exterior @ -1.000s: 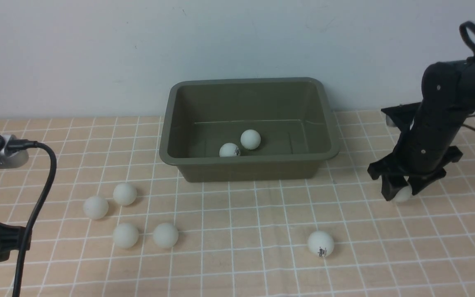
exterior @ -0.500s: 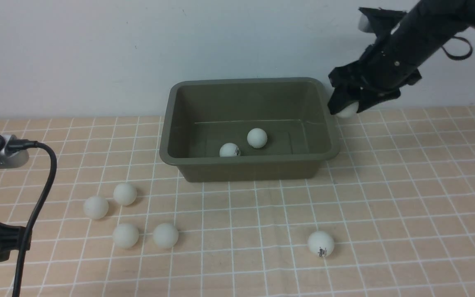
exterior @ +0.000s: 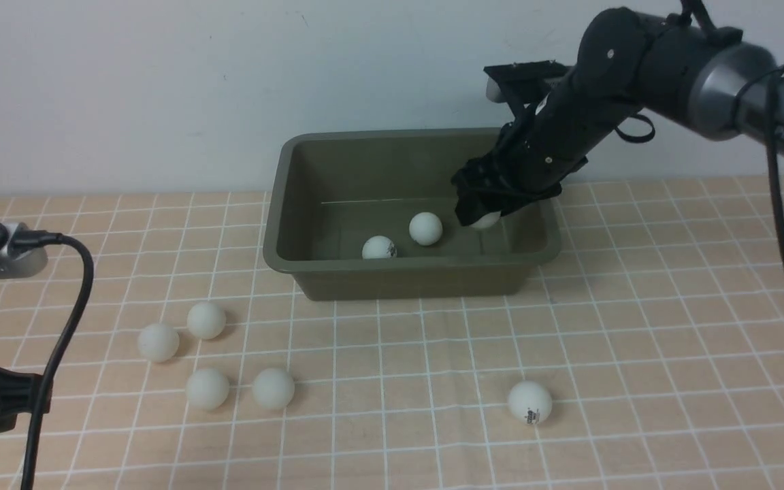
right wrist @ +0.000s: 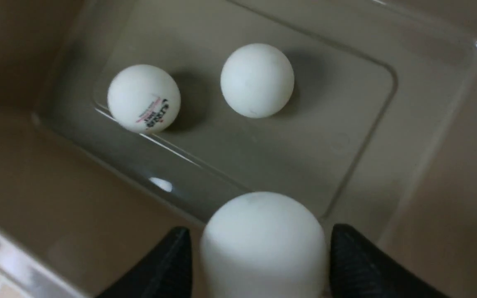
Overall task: Put the table tennis balls into the box on the light coffee tablecloth.
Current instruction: 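Release the ping pong ball into the bin and lift the gripper away, then reach for and grasp a ping pong ball on the table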
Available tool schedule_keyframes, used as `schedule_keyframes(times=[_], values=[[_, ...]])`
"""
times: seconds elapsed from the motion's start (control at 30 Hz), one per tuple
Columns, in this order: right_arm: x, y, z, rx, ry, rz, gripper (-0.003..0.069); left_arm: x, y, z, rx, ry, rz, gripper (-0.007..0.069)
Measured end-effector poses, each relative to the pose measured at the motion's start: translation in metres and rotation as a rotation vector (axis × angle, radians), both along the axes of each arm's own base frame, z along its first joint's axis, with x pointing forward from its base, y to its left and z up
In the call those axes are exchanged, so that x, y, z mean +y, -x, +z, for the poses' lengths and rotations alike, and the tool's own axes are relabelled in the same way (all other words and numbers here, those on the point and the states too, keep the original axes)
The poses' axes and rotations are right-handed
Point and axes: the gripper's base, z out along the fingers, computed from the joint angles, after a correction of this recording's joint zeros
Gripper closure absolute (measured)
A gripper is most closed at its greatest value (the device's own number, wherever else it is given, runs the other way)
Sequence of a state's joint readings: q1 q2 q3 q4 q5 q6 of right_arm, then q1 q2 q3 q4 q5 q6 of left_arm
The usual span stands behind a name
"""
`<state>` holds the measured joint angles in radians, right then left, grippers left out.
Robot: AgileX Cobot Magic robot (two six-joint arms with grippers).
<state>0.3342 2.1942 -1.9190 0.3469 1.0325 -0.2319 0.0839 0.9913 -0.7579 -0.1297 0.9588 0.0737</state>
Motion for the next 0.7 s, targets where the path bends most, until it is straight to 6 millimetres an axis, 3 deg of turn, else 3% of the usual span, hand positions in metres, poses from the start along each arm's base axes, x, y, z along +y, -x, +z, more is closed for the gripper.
schedule_keyframes(times=[0.2, 0.33, 0.4, 0.43, 0.47, 0.7], values=[[0.001, -0.001, 0.004, -0.005, 0.004, 0.021, 0.0169, 0.0, 0.0, 0.0, 0.0, 0.0, 0.0, 0.0693], [0.002, 0.0, 0.029, 0.007, 0.011, 0.061, 0.0164, 0.0, 0.0, 0.0, 0.001, 0.0, 0.0, 0.0693], [0.002, 0.0, 0.053, -0.027, 0.003, 0.065, 0.0164, 0.0, 0.0, 0.0, 0.001, 0.0, 0.0, 0.0693], [0.002, 0.0, 0.053, -0.027, 0.003, 0.065, 0.0164, 0.0, 0.0, 0.0, 0.001, 0.0, 0.0, 0.0693], [0.0, 0.0, 0.065, -0.054, -0.004, 0.041, 0.0164, 0.0, 0.0, 0.0, 0.001, 0.0, 0.0, 0.0693], [-0.018, 0.018, 0.103, -0.1, 0.057, -0.085, 0.0164, 0.0, 0.0, 0.0, 0.001, 0.0, 0.0, 0.0693]])
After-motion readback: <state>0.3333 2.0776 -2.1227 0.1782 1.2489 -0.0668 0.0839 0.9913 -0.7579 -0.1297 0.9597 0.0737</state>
